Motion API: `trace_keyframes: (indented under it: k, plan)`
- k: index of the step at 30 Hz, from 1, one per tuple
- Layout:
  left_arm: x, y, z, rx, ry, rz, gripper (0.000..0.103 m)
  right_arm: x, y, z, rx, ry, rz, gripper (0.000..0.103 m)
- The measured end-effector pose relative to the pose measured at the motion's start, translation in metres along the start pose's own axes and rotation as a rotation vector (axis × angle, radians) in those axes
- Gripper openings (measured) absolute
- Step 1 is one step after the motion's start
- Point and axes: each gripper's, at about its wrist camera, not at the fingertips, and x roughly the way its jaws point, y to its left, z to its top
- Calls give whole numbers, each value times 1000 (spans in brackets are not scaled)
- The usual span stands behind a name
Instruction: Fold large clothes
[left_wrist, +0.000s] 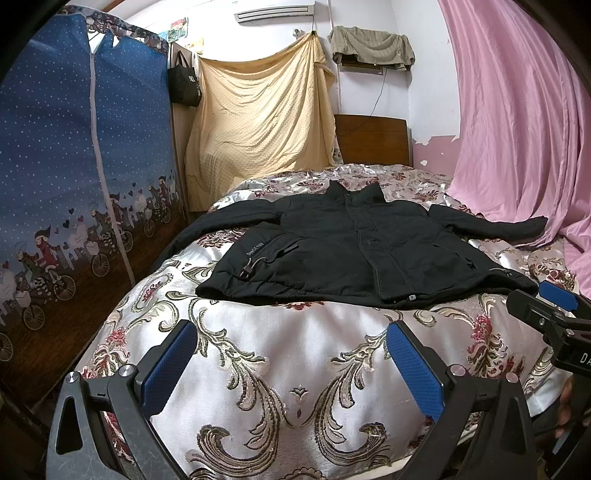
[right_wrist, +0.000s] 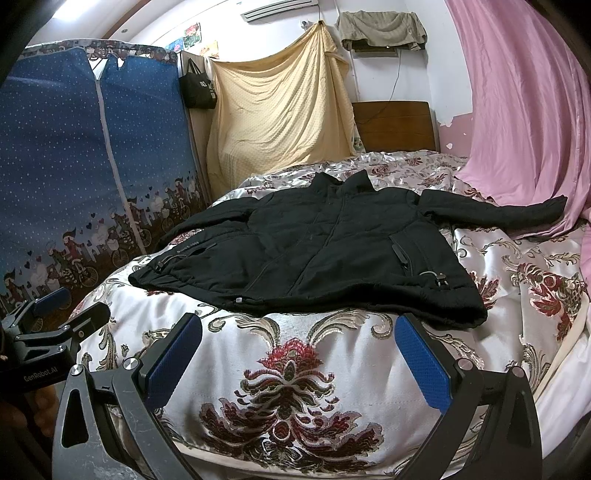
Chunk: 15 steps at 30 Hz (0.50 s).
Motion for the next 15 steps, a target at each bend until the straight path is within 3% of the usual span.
trace_keyframes:
  k: [11,15]
  plan:
    - [4,3,-4,0,3,-1,103,1,-1,0,0,-1,1,102]
    - [10,11,-1,-10,51,-2,103,2,-3,0,-4,8,-2,102]
